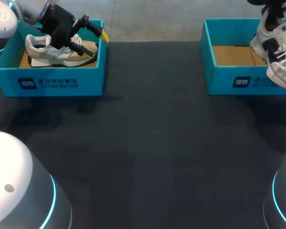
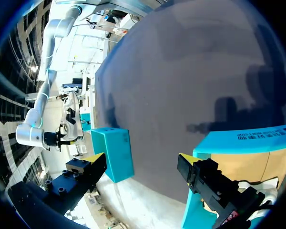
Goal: Take the shoe out of the shoebox, open the shoe tongue, remove and reinsert the insole, then place the shoe into the shoebox
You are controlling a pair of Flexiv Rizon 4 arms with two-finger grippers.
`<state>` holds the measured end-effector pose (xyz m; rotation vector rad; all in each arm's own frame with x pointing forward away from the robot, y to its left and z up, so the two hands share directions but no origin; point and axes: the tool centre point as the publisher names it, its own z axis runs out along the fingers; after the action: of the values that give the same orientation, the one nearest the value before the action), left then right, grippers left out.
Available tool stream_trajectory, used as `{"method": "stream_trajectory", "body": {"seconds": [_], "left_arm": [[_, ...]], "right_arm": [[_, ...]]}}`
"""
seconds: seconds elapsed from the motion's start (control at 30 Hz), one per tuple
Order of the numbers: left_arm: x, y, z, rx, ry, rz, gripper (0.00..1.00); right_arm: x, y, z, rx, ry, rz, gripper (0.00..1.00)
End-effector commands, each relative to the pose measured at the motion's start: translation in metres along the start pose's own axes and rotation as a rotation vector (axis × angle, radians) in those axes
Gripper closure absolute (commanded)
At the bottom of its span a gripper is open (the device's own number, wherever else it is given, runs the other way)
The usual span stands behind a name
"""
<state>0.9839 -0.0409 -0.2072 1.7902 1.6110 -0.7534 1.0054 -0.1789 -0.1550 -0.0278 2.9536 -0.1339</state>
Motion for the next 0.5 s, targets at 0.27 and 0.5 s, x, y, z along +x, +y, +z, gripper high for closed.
{"method": "stream_trajectory", "body": {"seconds": [0.27, 0.5], "left_arm": [[0.000, 0.000, 0.000, 0.000, 0.003, 0.000, 0.00], [0.000, 0.000, 0.000, 0.000, 0.003, 0.000, 0.00]], "right_arm": [[-0.013, -0.046, 0.019, 0.052, 0.005, 0.051, 1.00], [-0.025, -0.095, 0.039, 0.097, 0.005, 0.083, 1.00]]}}
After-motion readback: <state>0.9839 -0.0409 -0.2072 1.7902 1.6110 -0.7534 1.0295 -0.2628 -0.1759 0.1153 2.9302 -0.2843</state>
